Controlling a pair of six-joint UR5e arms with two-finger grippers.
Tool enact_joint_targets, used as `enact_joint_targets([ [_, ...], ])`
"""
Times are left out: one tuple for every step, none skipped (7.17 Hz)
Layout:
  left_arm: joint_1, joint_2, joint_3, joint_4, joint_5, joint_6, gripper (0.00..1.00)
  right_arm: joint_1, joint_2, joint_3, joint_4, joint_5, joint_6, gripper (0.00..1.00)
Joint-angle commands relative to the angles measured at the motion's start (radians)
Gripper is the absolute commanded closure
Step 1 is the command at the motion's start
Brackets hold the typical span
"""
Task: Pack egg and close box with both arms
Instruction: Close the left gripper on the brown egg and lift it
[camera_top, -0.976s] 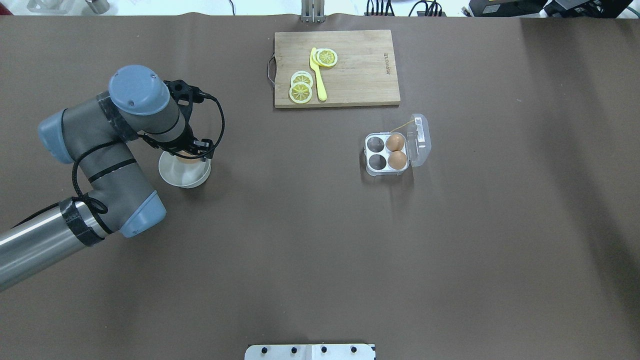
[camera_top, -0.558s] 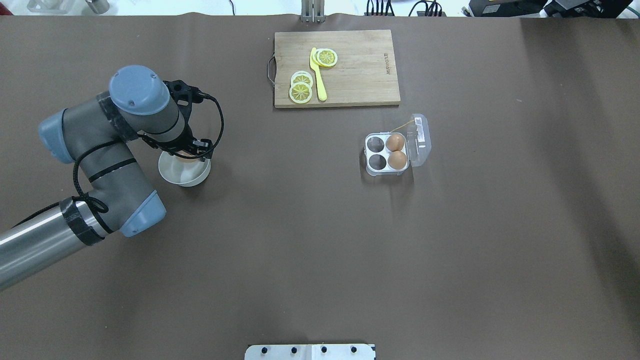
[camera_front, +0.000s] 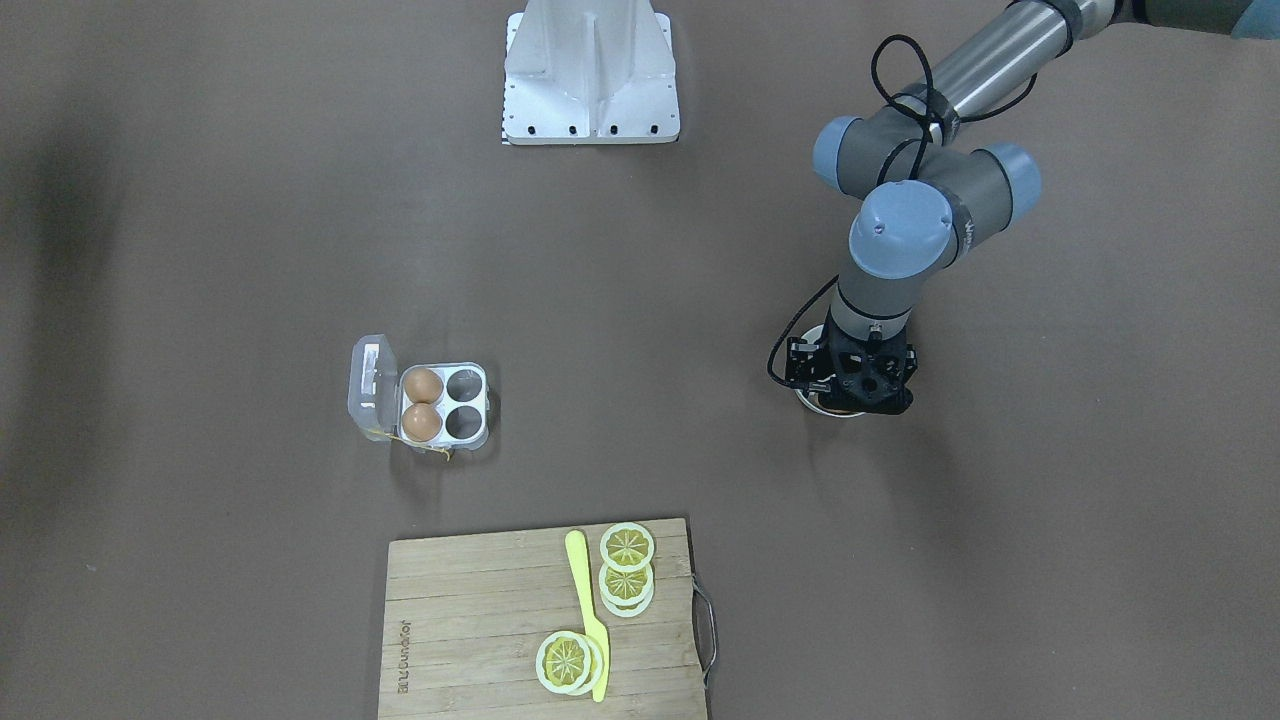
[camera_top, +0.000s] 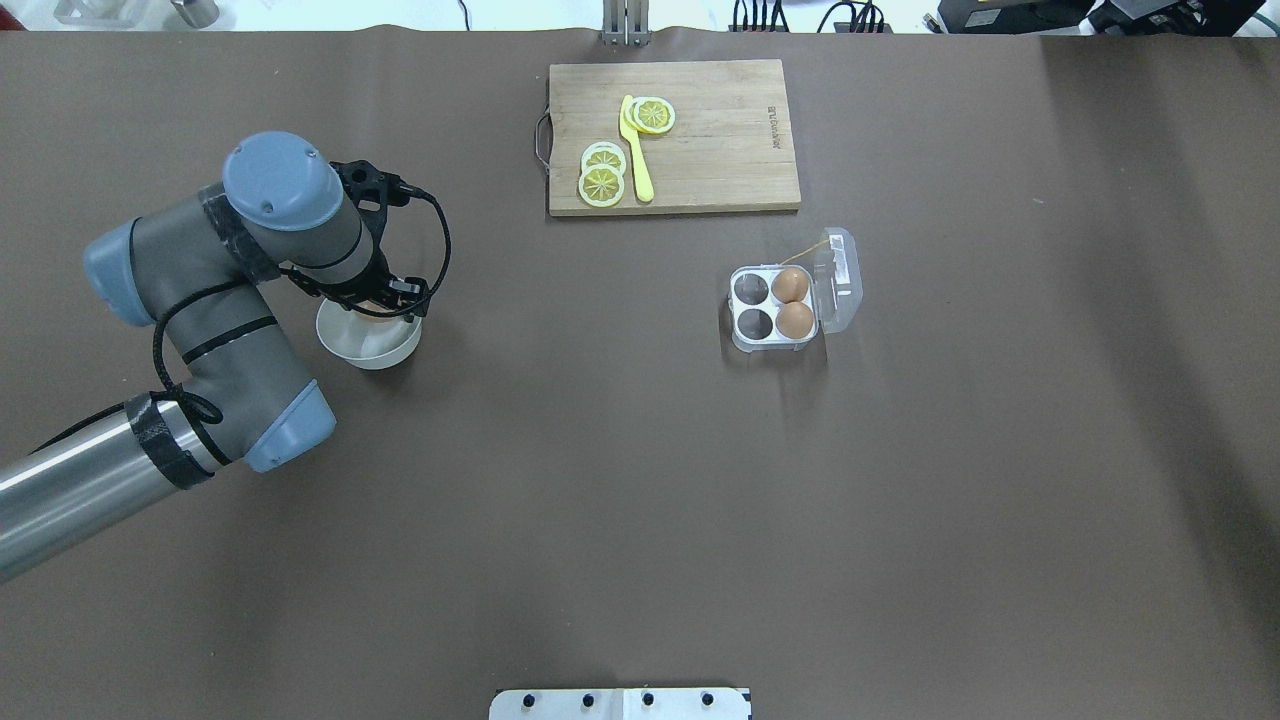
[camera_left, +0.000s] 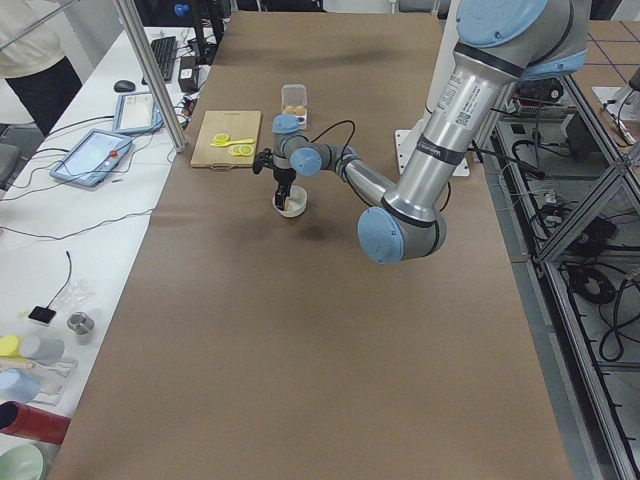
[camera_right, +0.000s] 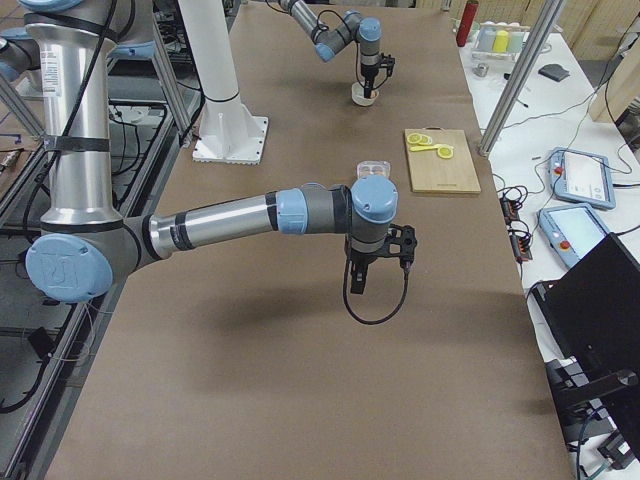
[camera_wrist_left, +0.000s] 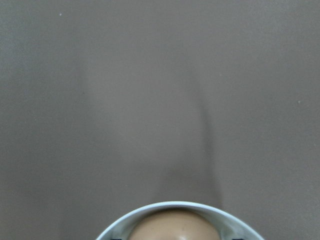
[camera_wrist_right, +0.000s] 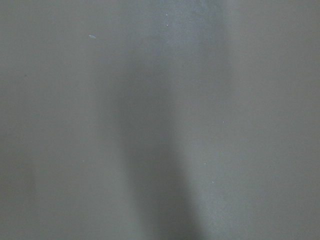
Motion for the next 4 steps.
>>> enact_joint_targets([
  [-0.001, 0.0, 0.001, -0.004, -0.002, 0.002, 0.27, 0.0, 0.0, 0.001, 0.0, 0.001, -0.002, 0.0],
  [-0.001, 0.0, 0.001, -0.004, -0.002, 0.002, 0.36, 0.0, 0.0, 0.001, 0.0, 0.001, 0.0, 0.0],
  [-0.001, 0.0, 0.001, -0.004, -0.002, 0.003, 0.42, 0.0, 0.0, 0.003, 0.0, 0.001, -0.002, 0.0],
  [-0.001, 0.001, 0.001, -0.004, -0.002, 0.003, 0.45, 0.0, 0.0, 0.003, 0.0, 0.001, 0.0, 0.0],
])
